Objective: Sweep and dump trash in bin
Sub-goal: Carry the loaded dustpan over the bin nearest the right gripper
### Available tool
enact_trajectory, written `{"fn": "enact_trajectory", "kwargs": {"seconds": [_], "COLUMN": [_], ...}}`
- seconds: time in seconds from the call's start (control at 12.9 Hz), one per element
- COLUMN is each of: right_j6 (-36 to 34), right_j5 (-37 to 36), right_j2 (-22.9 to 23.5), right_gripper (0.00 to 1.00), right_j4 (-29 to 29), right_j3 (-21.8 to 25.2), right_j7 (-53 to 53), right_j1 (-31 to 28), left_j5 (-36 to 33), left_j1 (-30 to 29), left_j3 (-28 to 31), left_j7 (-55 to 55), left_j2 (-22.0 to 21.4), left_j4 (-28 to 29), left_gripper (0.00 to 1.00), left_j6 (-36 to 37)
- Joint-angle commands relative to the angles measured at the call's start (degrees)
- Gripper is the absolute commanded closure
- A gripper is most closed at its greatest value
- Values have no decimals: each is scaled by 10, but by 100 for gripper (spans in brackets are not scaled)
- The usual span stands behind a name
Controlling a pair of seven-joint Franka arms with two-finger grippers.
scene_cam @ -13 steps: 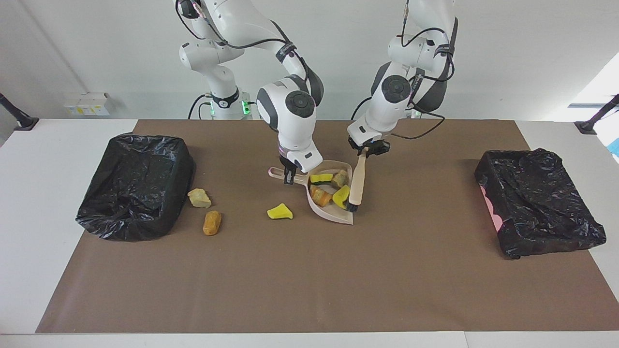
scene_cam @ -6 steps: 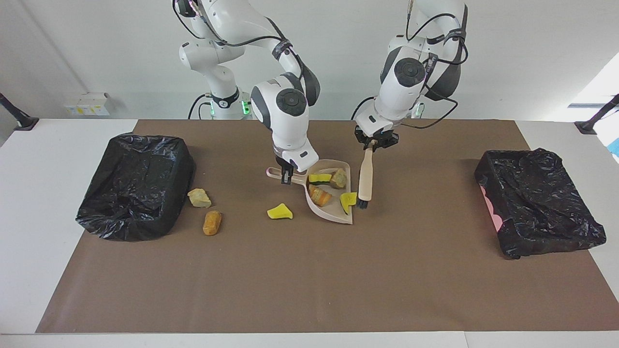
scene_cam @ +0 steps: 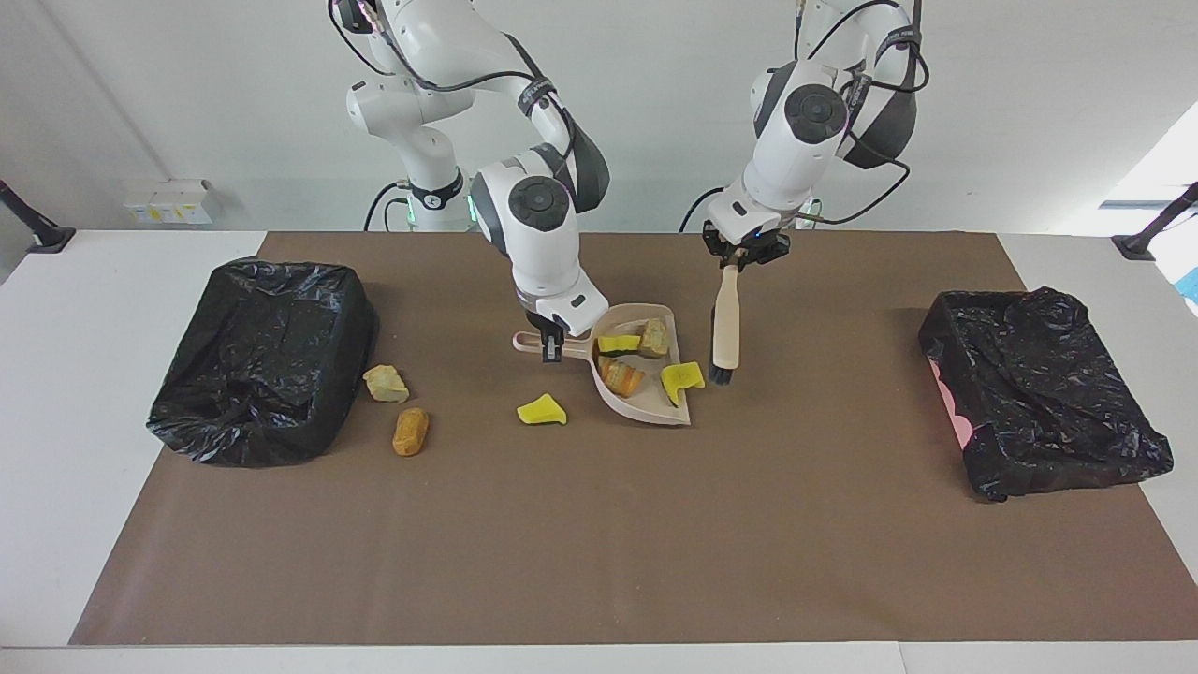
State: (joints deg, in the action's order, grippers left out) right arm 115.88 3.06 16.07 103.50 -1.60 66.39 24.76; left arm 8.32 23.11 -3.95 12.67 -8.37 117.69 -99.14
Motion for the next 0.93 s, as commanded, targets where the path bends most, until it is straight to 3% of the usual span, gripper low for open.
{"fn": "enact_trajectory", "kwargs": {"seconds": [0.0, 0.23, 0.46, 0.85], "right_j6": [0, -16, -70, -142], "right_j5": [37, 69, 81, 78], "right_j2": [-16, -37, -49, -68], "right_gripper": [100, 100, 100, 100], "right_j4": [2, -2, -23, -41], "right_j3": [-4, -4, -3, 0], "right_j7": [70, 121, 163, 257], "right_j1": [-31, -69, -111, -205], "left_j5": [-11, -40, -34, -3], "left_j1": [-22, -27, -8, 102], "left_j3": [0, -4, -7, -8], "left_j7": [33, 93, 110, 187], "left_j2": [-39, -63, -100, -96], "left_j4": [-10, -11, 52, 133], "left_gripper": [100, 100, 100, 100], "left_j6": [53, 123, 51, -71]}}
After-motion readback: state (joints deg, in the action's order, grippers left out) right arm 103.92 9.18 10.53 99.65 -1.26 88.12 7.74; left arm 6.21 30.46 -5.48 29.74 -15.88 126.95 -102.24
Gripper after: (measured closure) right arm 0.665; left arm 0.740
